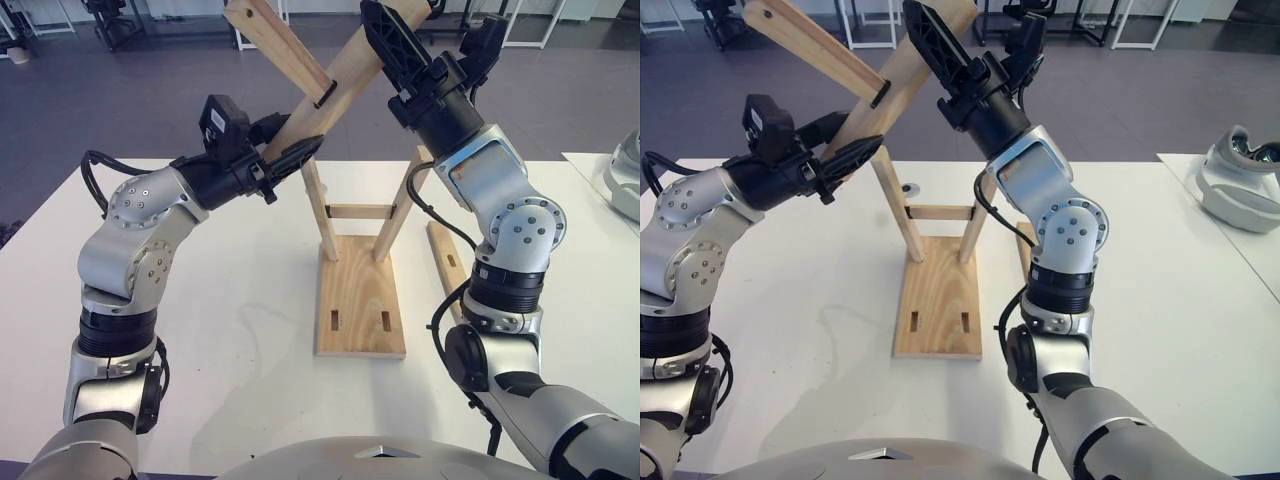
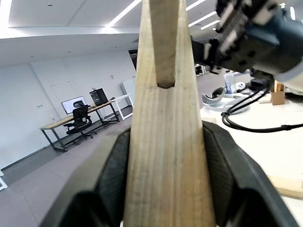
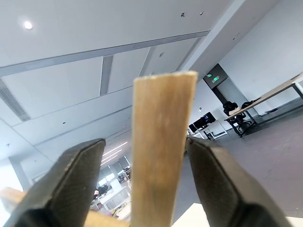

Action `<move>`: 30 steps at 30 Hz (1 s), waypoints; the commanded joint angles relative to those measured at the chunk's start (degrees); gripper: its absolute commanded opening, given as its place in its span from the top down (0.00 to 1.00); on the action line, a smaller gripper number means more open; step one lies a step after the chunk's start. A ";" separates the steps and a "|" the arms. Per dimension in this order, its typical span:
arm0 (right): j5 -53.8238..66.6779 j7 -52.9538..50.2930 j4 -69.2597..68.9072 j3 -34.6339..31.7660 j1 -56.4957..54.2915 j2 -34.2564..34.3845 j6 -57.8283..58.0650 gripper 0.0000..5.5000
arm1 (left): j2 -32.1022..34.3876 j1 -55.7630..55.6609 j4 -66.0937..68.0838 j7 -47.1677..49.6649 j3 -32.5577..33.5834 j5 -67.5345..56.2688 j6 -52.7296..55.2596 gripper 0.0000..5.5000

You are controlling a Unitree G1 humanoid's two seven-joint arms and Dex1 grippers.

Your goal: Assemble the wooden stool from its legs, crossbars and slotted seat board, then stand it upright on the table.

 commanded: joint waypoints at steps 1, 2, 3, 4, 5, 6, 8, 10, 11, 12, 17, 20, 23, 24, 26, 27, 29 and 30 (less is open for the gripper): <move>2.86 -2.51 -1.03 -0.73 -0.27 0.36 0.41 0.50 | 1.02 -0.29 -1.01 -0.79 -1.24 2.14 -0.16 0.63; 3.47 -3.29 -1.34 -0.85 0.19 0.42 0.38 0.54 | 1.04 -0.27 -1.13 -1.02 -1.36 2.39 -0.11 0.63; 3.82 -3.96 -1.49 -0.93 0.52 0.51 0.27 0.56 | 1.12 -0.19 -1.19 -1.25 -1.42 2.61 -0.14 0.63; 4.14 -4.67 -1.53 -1.23 0.91 0.49 0.09 0.59 | 1.20 0.05 -1.39 -1.71 -1.81 2.93 -0.33 0.63; 4.46 -5.20 -1.55 -1.50 1.22 0.45 -0.04 0.63 | 1.23 0.26 -1.60 -2.07 -2.12 3.11 -0.44 0.63; 5.00 -5.69 -1.59 -1.78 1.49 0.42 -0.13 0.65 | 1.26 0.46 -1.80 -2.39 -2.40 3.23 -0.54 0.63; 6.23 -6.52 -1.79 -2.10 1.96 0.38 -0.24 0.72 | 1.36 0.87 -2.17 -2.94 -2.70 3.24 -0.56 0.63; 6.92 -7.20 -2.13 -2.49 2.94 0.32 -0.32 0.78 | 1.90 2.04 -2.82 -4.48 -3.51 3.07 -0.28 0.63; 7.19 -7.54 -2.43 -2.62 3.46 0.20 -0.35 0.80 | 2.09 2.62 -3.25 -5.03 -3.87 3.07 -0.16 0.63; 7.64 -8.06 -3.09 -2.86 4.97 -0.03 -0.38 0.80 | 2.02 3.27 -3.35 -5.24 -4.15 3.16 -0.13 0.56; 10.87 -12.70 -11.81 -5.80 19.26 -1.66 -0.82 0.82 | 2.21 9.29 -3.92 -4.38 -4.67 5.02 0.08 0.40; 14.25 -15.68 -20.47 -10.48 34.82 -5.98 -0.10 0.82 | 2.45 17.87 -6.97 -2.50 -1.91 4.32 1.14 0.30; 19.56 -16.98 -25.20 -13.86 47.63 -11.64 0.66 0.82 | 1.76 27.86 -10.17 0.92 0.60 5.05 1.38 0.21; 20.59 -16.71 -25.48 -14.88 50.48 -13.77 0.86 0.82 | 1.65 30.62 -10.46 2.07 0.55 6.32 1.00 0.18; 21.35 -17.29 -24.52 -16.06 53.09 -15.89 -0.49 0.82 | 1.60 35.21 -10.31 4.08 -0.73 9.44 0.15 0.11; 20.15 -17.22 -24.28 -15.48 54.31 -16.17 -0.96 0.82 | 1.26 36.40 -10.15 4.75 -1.49 10.42 -0.11 0.10; 16.34 -16.98 -24.01 -13.36 56.24 -15.75 -1.63 0.82 | 0.19 37.64 -9.67 5.88 -2.79 11.59 -0.43 0.10; 13.94 -16.57 -23.77 -12.36 57.18 -15.63 -1.91 0.82 | -0.28 37.80 -9.39 6.19 -3.23 12.03 -0.54 0.10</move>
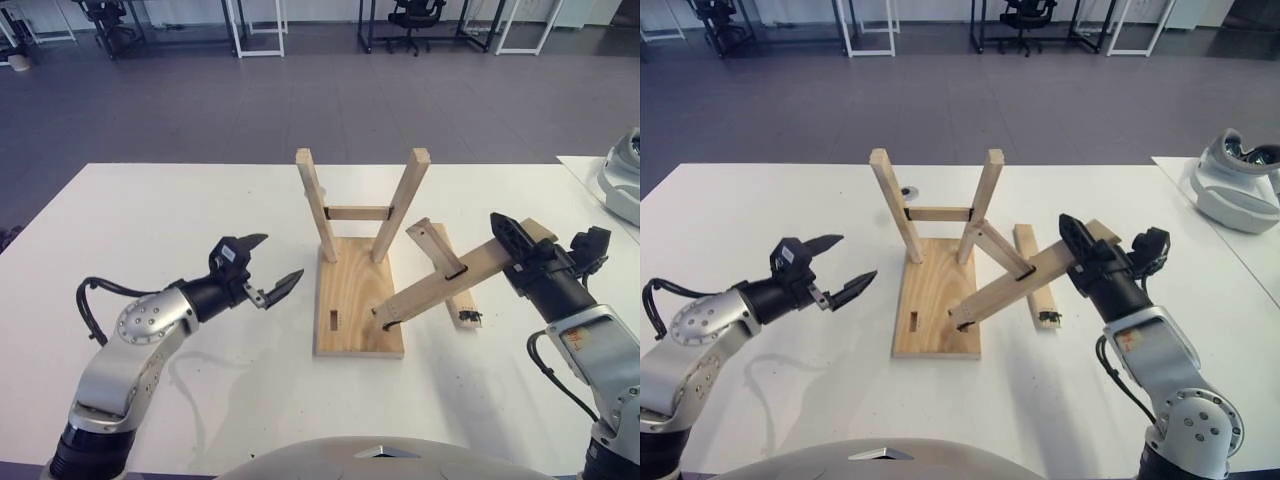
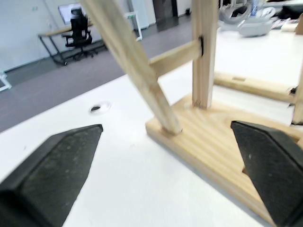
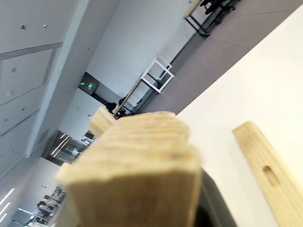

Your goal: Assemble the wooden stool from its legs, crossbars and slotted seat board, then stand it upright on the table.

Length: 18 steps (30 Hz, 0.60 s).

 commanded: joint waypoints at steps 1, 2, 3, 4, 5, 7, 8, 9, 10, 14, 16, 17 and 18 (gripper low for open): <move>-7.17 0.62 0.83 3.31 2.73 -0.04 -1.53 0.82 | -1.42 0.83 0.77 1.62 -1.85 2.17 -0.61 0.10; -9.03 1.12 1.16 3.93 3.24 -0.01 -2.00 0.82 | -1.60 0.77 0.92 1.68 -1.99 2.38 -0.67 0.10; -11.07 1.26 1.64 4.58 3.62 0.33 -2.76 0.82 | -1.71 0.57 1.13 1.82 -2.09 2.48 -0.65 0.10; -13.23 1.79 1.99 5.19 3.83 0.71 -3.67 0.82 | -1.80 0.34 1.27 1.92 -2.11 2.51 -0.57 0.10; -15.60 2.67 2.10 5.79 4.10 1.02 -4.69 0.82 | -1.93 0.16 1.34 1.99 -2.08 2.49 -0.49 0.10; -18.57 3.96 2.31 5.86 4.44 2.40 -7.65 0.81 | -2.29 -0.09 1.33 1.97 -2.22 2.41 -0.33 0.10; -19.37 4.55 2.32 5.46 4.33 3.01 -9.21 0.81 | -2.53 -0.17 1.25 1.94 -2.39 2.35 -0.24 0.10; -20.03 5.24 2.30 5.13 4.06 3.45 -10.51 0.81 | -2.72 -0.10 1.19 1.94 -2.50 2.31 -0.23 0.10; -20.73 5.82 2.27 5.02 3.87 3.61 -11.50 0.81 | -2.88 -0.05 1.17 1.95 -2.57 2.33 -0.24 0.10; -23.41 7.58 2.22 5.65 2.67 3.65 -13.65 0.81 | -3.34 -0.08 1.28 1.91 -2.66 2.43 -0.21 0.10; -23.98 9.01 1.96 6.55 1.48 3.01 -13.43 0.81 | -3.55 -0.01 1.18 2.00 -2.85 2.47 -0.19 0.10; -25.42 9.80 1.78 7.34 0.87 2.36 -13.17 0.81 | -3.61 -0.18 1.35 1.93 -2.96 2.50 -0.21 0.10; -29.74 11.38 1.37 9.35 0.65 0.78 -13.02 0.81 | -3.66 -0.32 1.44 1.91 -3.02 2.54 -0.21 0.10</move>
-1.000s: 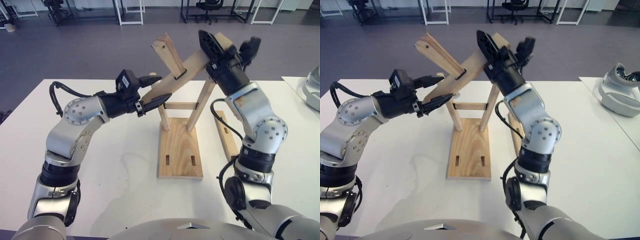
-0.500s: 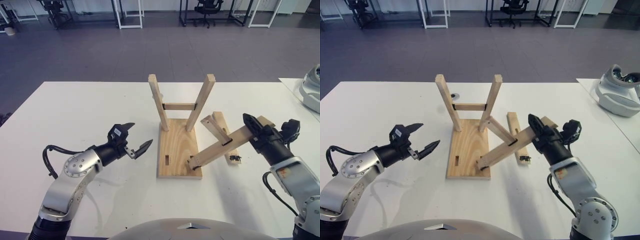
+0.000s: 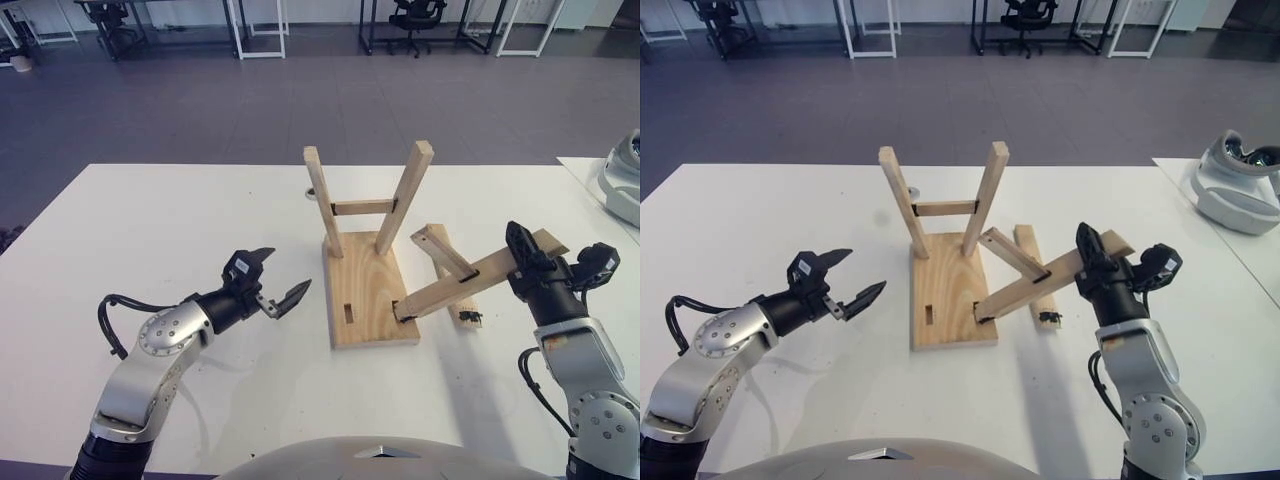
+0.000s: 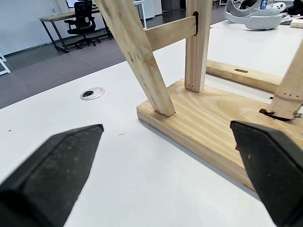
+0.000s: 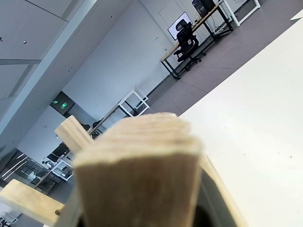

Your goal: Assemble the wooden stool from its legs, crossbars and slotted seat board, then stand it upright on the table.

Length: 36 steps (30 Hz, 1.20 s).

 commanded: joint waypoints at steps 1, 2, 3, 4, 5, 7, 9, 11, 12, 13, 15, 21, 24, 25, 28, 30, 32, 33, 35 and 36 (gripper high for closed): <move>-10.21 3.72 -0.58 4.83 -1.50 -3.99 0.35 0.81 | -0.24 -0.84 0.52 0.09 -0.34 0.46 0.07 0.10; -12.71 4.74 -0.86 6.14 -1.47 -4.59 0.23 0.81 | -0.28 -0.89 0.54 0.11 -0.34 0.49 0.07 0.10; -14.22 5.41 -0.80 7.09 -1.43 -4.71 0.04 0.81 | -0.35 -0.84 0.48 0.16 -0.36 0.53 0.10 0.10; -16.05 5.89 -0.43 7.84 -1.32 -5.00 0.03 0.81 | -0.41 -0.77 0.42 0.20 -0.41 0.56 0.13 0.10; -18.10 6.28 -0.08 8.55 -1.21 -5.36 -0.05 0.81 | -0.45 -0.74 0.38 0.22 -0.45 0.59 0.16 0.10; -22.72 5.81 0.06 10.31 -1.12 -6.28 0.22 0.81 | -0.54 -0.98 0.49 0.11 -0.63 0.66 0.19 0.10; -27.24 5.84 0.15 12.47 -0.77 -7.36 0.39 0.81 | -0.74 -1.35 0.68 0.01 -1.00 0.80 0.20 0.10; -31.69 5.84 0.75 15.45 -1.15 -9.11 1.80 0.81 | -1.05 -1.58 0.65 0.11 -1.54 1.02 0.24 0.10; -33.12 5.72 1.28 16.85 -1.49 -9.91 3.21 0.80 | -1.17 -1.78 0.70 0.13 -1.81 1.16 0.24 0.10; -34.08 5.51 1.86 17.73 -1.72 -10.32 4.25 0.80 | -1.26 -2.04 0.85 0.13 -2.06 1.28 0.22 0.10; -36.66 5.42 2.82 19.52 -2.21 -11.70 5.91 0.80 | -1.29 -2.63 1.24 0.58 -2.52 2.10 0.23 0.10; -39.10 7.01 5.14 21.57 -2.31 -11.55 6.72 0.80 | -1.72 -3.45 1.62 0.30 -3.72 2.76 -0.09 0.10; -36.34 8.11 3.52 20.56 -4.61 -10.34 5.94 0.80 | -1.91 -3.91 2.06 0.11 -3.80 3.09 -0.25 0.10; -35.24 8.41 2.75 19.88 -5.87 -9.92 5.64 0.80 | -2.02 -4.07 2.18 0.07 -3.91 3.19 -0.37 0.10; -32.66 9.02 0.73 17.87 -9.09 -9.14 5.47 0.80 | -2.32 -4.24 2.28 -0.03 -4.22 3.42 -0.53 0.10; -31.88 9.56 -0.98 16.96 -11.48 -9.00 5.17 0.71 | -2.35 -4.44 2.45 -0.22 -4.37 3.47 -0.66 0.10; -31.11 10.06 -3.29 16.28 -13.70 -8.59 5.36 0.65 | -2.31 -4.74 2.64 -0.48 -4.54 3.52 -0.76 0.10; -30.18 10.20 -4.24 15.53 -14.99 -8.34 5.44 0.62 | -2.32 -4.76 2.70 -0.50 -4.56 3.56 -0.82 0.10; -26.83 10.12 -6.05 12.47 -19.09 -8.48 5.66 0.54 | -2.39 -4.83 2.76 -0.44 -4.59 3.67 -0.90 0.10; -23.61 9.50 -7.07 10.42 -21.50 -8.24 5.73 0.51 | -2.41 -4.96 2.82 -0.41 -4.57 3.73 -0.95 0.10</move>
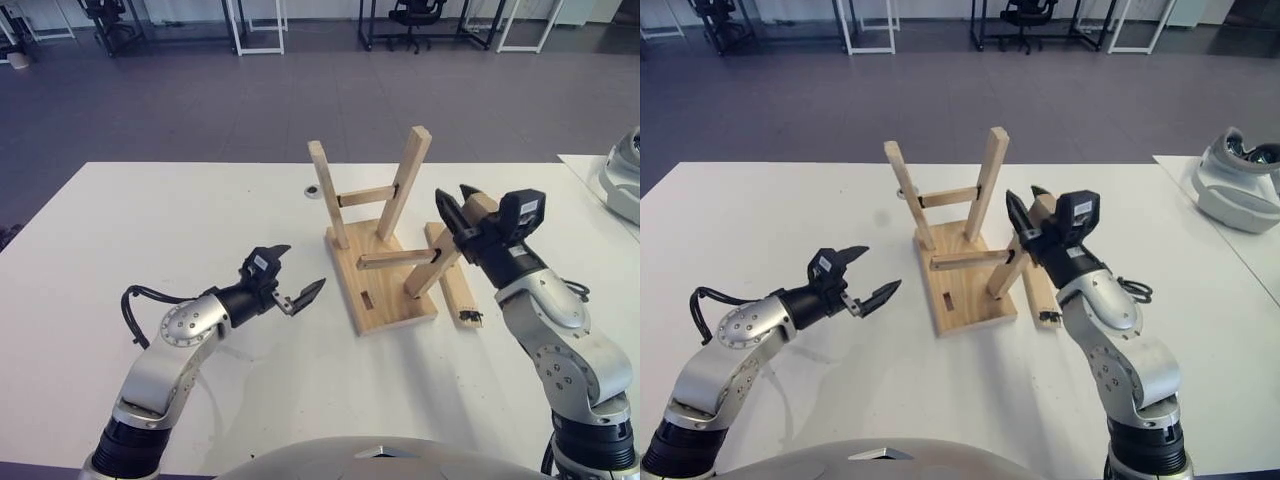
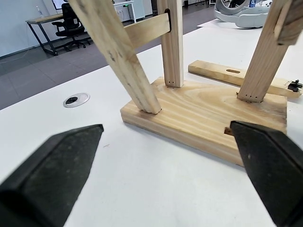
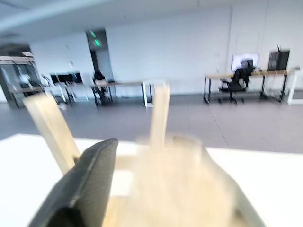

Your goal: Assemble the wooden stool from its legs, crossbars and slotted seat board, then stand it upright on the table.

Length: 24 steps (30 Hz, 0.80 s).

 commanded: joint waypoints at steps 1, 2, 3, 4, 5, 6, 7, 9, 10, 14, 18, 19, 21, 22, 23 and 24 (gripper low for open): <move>9.32 -1.08 -3.87 -6.12 -8.13 0.44 0.57 0.47 | -0.09 -1.19 0.65 -0.09 -0.04 0.59 -0.70 0.10; 11.92 -1.56 -4.70 -7.53 -9.72 0.16 0.73 0.43 | -0.12 -1.32 0.77 -0.07 0.02 0.61 -0.78 0.10; 14.74 -2.30 -4.76 -9.42 -11.78 -0.36 0.76 0.40 | -0.14 -1.40 0.87 -0.05 0.06 0.62 -0.85 0.10; 17.35 -3.42 -3.72 -11.68 -14.25 -0.99 0.60 0.35 | -0.15 -1.44 0.99 -0.07 0.07 0.64 -0.93 0.10; 19.53 -4.64 -2.23 -13.78 -16.31 -1.50 0.48 0.33 | -0.15 -1.49 1.10 -0.10 0.07 0.65 -1.00 0.10; 20.35 -5.14 0.82 -16.02 -17.75 -2.44 0.48 0.29 | -0.19 -1.40 1.04 0.10 0.19 0.69 -1.02 0.10; 19.65 -5.66 4.94 -17.61 -17.79 -3.51 1.28 0.26 | -0.31 -1.48 1.21 0.37 0.55 0.71 -1.18 0.10; 16.48 -5.76 12.72 -17.90 -13.39 -4.44 3.84 0.23 | -0.52 -1.86 1.93 0.90 1.25 0.78 -1.50 0.10; 15.13 -5.61 14.85 -17.09 -10.67 -4.46 5.08 0.23 | -0.59 -2.01 2.27 1.03 1.36 0.86 -1.63 0.10; 7.22 -0.89 19.05 -9.13 -1.07 -4.81 7.94 0.23 | -1.02 -2.02 2.79 1.15 1.49 1.09 -1.98 0.10; -0.01 1.18 23.83 -1.20 3.91 -3.78 10.61 0.23 | -1.17 -2.66 3.44 1.19 1.39 1.31 -2.13 0.10; -1.75 1.37 24.50 0.17 4.32 -3.48 10.77 0.23 | -1.20 -2.75 3.48 1.16 1.34 1.36 -2.12 0.10; -5.12 1.51 25.93 2.25 5.26 -3.28 11.14 0.23 | -1.22 -2.86 3.54 1.07 1.22 1.49 -2.10 0.10; -6.63 1.61 26.48 3.15 5.99 -3.20 11.39 0.23 | -1.18 -2.89 3.52 1.03 1.26 1.50 -2.07 0.10; -8.09 1.64 27.12 3.88 6.58 -3.17 11.91 0.23 | -1.17 -2.98 3.55 1.04 1.29 1.53 -2.01 0.10; -9.40 1.76 27.97 4.37 7.09 -3.10 12.44 0.23 | -1.14 -3.16 3.57 1.08 1.34 1.55 -1.90 0.10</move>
